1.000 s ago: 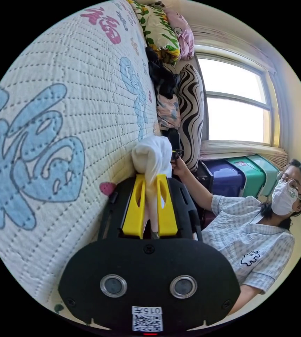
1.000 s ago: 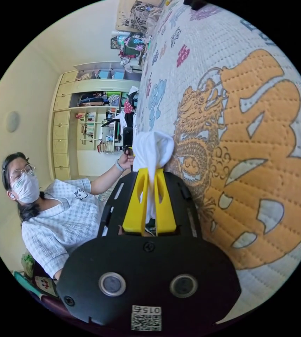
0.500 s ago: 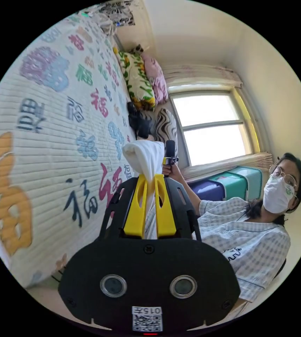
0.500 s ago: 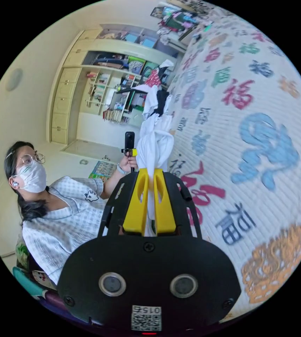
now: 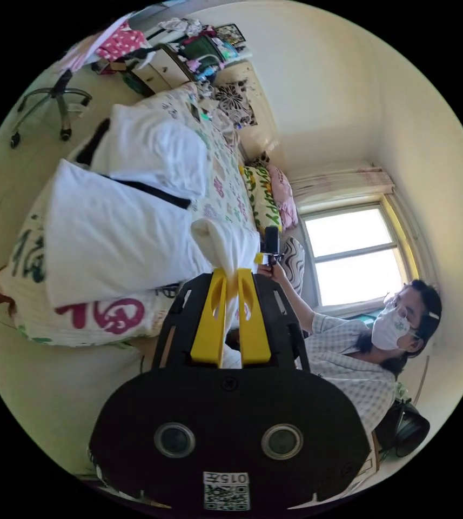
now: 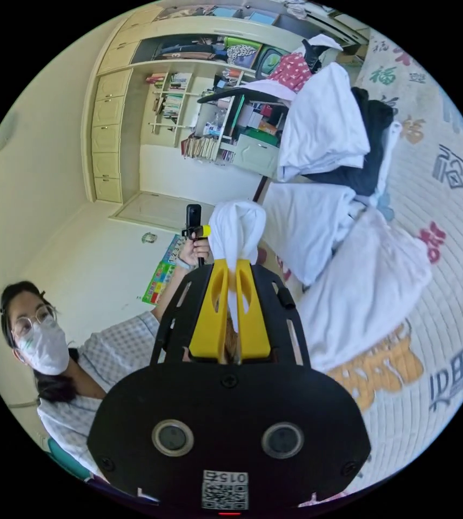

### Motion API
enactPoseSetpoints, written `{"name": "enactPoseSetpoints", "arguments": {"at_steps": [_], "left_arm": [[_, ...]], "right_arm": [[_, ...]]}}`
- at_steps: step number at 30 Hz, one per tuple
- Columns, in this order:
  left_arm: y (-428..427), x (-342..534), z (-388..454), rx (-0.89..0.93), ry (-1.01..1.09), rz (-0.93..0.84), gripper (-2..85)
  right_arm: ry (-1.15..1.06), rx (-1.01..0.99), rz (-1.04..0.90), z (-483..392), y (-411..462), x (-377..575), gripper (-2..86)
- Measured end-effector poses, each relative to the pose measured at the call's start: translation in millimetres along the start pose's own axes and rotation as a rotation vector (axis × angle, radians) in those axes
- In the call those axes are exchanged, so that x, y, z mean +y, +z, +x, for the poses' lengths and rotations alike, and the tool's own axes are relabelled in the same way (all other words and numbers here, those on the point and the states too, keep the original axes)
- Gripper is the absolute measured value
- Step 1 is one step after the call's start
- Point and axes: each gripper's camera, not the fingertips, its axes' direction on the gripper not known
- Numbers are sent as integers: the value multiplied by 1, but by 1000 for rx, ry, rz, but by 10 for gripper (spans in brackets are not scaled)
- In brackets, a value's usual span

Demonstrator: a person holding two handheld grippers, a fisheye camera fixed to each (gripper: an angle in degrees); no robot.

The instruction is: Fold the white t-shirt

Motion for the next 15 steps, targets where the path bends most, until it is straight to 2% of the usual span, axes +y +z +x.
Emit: {"name": "enactPoseSetpoints", "arguments": {"at_steps": [6,11,15], "left_arm": [[-78,-5,-22,-34,1,20,9],[-98,3,-49,68,-50,36,5],[-82,73,-46,202,-172,211,3]], "right_arm": [[45,14,-42,71,72,-75,8],[81,89,-86,112,103,-103,7],[80,127,-227,142,118,-126,7]]}}
